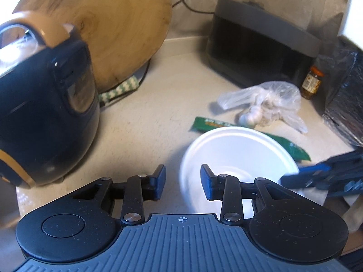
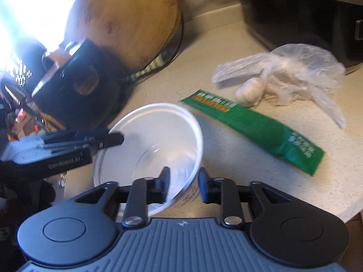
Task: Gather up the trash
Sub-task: 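Grasp the bowl rim with the left tool while the right tool grasps the garlic bulb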
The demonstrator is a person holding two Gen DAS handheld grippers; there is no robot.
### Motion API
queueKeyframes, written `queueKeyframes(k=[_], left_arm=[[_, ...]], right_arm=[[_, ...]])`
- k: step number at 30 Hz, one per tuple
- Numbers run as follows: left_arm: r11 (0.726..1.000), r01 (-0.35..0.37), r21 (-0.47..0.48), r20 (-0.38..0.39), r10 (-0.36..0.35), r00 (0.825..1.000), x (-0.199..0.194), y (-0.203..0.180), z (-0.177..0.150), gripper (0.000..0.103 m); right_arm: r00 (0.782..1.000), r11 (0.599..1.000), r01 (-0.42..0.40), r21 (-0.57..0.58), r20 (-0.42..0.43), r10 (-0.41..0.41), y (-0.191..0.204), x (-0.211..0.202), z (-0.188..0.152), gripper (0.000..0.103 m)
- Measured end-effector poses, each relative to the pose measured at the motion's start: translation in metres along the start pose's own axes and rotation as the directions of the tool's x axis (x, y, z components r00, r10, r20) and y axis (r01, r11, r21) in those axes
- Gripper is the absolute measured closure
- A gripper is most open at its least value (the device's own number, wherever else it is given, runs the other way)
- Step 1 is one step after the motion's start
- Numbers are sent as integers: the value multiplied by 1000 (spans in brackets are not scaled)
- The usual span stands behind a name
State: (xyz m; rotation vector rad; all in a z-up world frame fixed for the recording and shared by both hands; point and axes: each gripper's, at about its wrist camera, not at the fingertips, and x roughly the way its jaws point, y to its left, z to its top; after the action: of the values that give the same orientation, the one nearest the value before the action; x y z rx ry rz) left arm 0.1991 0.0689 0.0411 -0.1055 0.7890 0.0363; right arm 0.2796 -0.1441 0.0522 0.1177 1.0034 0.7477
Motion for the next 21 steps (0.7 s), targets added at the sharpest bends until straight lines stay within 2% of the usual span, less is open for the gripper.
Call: queueKeyframes(k=[3,5,7,9,13,15,17,18,21], left_arm=[[999,18,-26,-11,-19,1000,6,7,-5,65],[998,43,-49,-23,-44,999,12,10,-7,68],[995,71,-70,-28,-73,997,15,12,-12,82],[990,102,-100,-27,-105,994,16,14,-15,84],[983,126,-137,-17,-129,991,10,16,-21,88],[986,97,-137,9,-97,995,1,19,-25,89],[990,46,-135,28,-43,999,-7,24,-28,90],[990,34,-138,26,-30,999,-10,26,-29,90],[985,29,-171,-2,-30,1000,-10,35,-34,90]], right_arm=[[995,998,58,38,80,-61,-15,-11,9,52],[982,989,133,68,126,-141,-23,-9,19,51],[962,974,206,92,161,-219,-31,0,29,51],[950,961,242,134,168,-263,-39,15,40,51],[950,945,250,212,134,-282,-51,55,60,50],[952,943,263,205,104,-288,-52,76,68,50],[956,943,256,210,87,-279,-52,93,73,44],[959,943,250,219,82,-273,-52,99,76,41],[958,938,252,240,74,-276,-50,109,84,41]])
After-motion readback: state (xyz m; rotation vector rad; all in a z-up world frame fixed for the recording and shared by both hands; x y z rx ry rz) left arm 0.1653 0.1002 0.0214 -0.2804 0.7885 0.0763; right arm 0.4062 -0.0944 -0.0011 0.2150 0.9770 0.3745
